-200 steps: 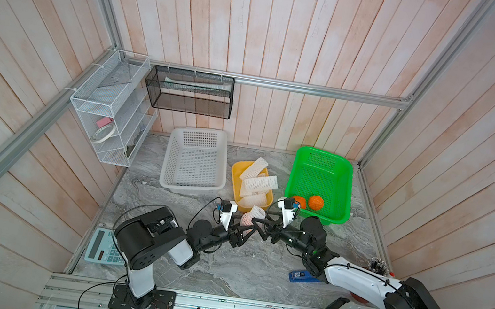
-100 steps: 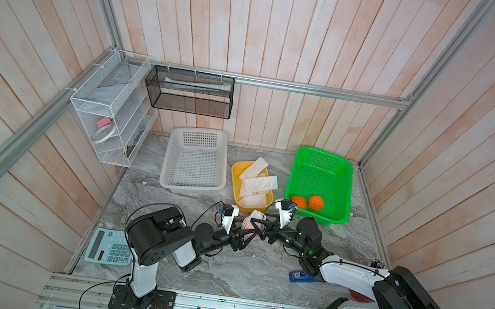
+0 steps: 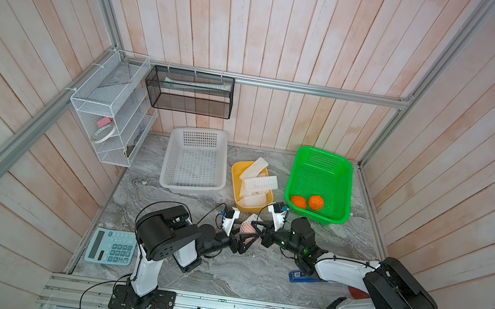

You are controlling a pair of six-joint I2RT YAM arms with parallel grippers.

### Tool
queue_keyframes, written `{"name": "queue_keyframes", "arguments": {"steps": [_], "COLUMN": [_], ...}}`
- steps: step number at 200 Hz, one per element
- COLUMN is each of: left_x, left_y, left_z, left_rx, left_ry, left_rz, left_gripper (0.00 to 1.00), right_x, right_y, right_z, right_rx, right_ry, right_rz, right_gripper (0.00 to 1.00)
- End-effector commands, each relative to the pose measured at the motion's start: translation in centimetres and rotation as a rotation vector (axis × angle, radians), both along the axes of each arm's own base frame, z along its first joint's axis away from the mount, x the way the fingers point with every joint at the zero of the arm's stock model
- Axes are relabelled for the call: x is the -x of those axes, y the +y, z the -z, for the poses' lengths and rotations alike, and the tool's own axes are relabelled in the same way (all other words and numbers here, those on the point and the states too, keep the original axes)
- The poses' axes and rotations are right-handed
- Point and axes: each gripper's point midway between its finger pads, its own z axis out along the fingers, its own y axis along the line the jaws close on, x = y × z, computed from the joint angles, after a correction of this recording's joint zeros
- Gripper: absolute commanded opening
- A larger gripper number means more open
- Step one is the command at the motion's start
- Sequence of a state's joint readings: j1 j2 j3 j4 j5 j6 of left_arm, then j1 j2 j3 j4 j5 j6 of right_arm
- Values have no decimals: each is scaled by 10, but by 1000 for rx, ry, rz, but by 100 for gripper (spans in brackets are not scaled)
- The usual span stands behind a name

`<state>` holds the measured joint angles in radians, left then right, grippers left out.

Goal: Remove foam nets from oranges
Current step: Place the orange at the center of the board, then remove the foam net from the orange.

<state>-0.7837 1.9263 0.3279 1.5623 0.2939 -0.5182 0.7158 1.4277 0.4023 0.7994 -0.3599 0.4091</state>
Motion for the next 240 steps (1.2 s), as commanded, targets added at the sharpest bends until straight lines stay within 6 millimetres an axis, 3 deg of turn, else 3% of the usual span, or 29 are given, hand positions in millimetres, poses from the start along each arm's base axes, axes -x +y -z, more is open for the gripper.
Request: {"name": "queue_keyframes", "arguments": {"steps": [1, 18, 28, 61, 98, 146, 185, 240], "left_x": [8, 10, 12, 25, 35, 32, 19, 24], "left_y": [1, 5, 6, 5, 9, 6, 5, -6], "left_z": [-9, -4, -3, 5, 21, 23, 14, 8], "left_rx": [-21, -75, -115, -297, -459, -495, -504, -474], "left_ry": [-50, -41, -50, -133, -214, -305, -363, -379], "left_rz": [74, 123, 152, 281, 387, 405, 357, 428], "left_gripper": [90, 91, 98, 100, 100, 100, 99, 97], "right_x": [-3, 2, 9, 31, 41, 52, 62, 66], "right_y": [0, -1, 0, -1, -8, -13, -11, -9], "right_z": [1, -1, -1, 6, 7, -4, 3, 0], "right_rx": [54, 71, 80, 123, 117, 54, 59, 37], "right_ry": [-55, -115, -154, -273, -332, -373, -351, -343], "right_rz": [-3, -35, -76, -208, -262, -370, -450, -476], "right_gripper": [0, 0, 0, 0, 0, 0, 0, 0]}}
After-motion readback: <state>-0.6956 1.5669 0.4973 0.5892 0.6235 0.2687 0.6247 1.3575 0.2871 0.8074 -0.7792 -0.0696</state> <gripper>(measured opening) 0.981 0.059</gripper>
